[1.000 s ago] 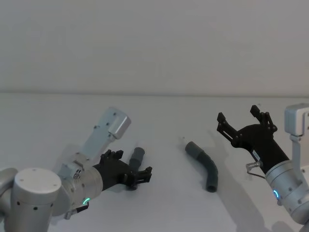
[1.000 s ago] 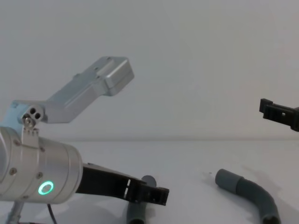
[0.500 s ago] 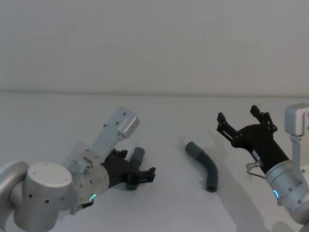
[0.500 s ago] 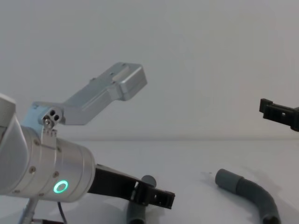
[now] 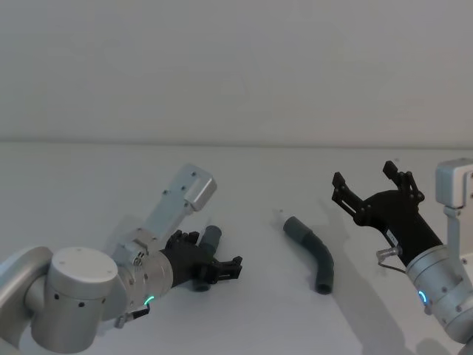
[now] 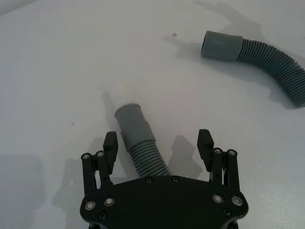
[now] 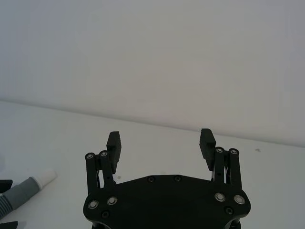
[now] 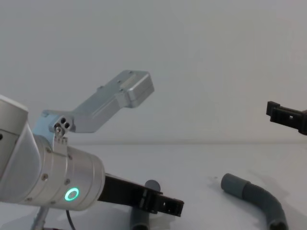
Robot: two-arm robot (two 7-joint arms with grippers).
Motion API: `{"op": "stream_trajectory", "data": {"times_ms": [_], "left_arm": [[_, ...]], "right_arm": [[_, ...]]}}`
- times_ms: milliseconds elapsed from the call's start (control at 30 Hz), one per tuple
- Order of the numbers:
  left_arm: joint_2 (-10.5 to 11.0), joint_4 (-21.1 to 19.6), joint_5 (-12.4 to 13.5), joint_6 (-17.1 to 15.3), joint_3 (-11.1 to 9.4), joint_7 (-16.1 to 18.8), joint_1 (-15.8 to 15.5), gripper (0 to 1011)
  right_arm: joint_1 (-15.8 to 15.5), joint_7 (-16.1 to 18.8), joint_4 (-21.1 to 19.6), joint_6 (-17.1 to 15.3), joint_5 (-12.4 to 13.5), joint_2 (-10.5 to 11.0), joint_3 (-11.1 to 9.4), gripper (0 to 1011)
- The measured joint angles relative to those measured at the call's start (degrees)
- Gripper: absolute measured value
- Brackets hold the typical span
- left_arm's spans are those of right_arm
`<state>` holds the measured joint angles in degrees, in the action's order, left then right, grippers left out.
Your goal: Use both hands to pick up one end of the pipe from the table, align the ends, and insert them.
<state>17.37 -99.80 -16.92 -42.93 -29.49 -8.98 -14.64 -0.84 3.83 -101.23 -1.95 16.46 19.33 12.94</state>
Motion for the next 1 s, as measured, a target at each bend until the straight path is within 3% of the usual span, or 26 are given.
{"op": "stream_trajectory", "data": {"times_ms": [100, 300, 833, 1000], "left_arm": [[-0.3, 0.3, 0.0, 0.0, 0.2, 0.0, 0.0, 999], [-0.7, 0.6, -0.1, -0.1, 0.3, 0.0, 0.0, 884], [-1.2, 1.1, -0.2, -0.1, 0.5, 0.1, 0.0, 370], [-1.2, 1.1, -0.2, -0.1, 0.5, 0.1, 0.0, 349]], "right_arm": [[0.0, 0.0, 0.0, 0.0, 0.0, 0.0, 0.0, 1000], [0.0, 0.0, 0.0, 0.0, 0.0, 0.0, 0.0, 1000], [0.0, 0.0, 0.0, 0.0, 0.0, 0.0, 0.0, 1000], [0.0, 0.0, 0.0, 0.0, 0.0, 0.0, 0.0, 1000]]}}
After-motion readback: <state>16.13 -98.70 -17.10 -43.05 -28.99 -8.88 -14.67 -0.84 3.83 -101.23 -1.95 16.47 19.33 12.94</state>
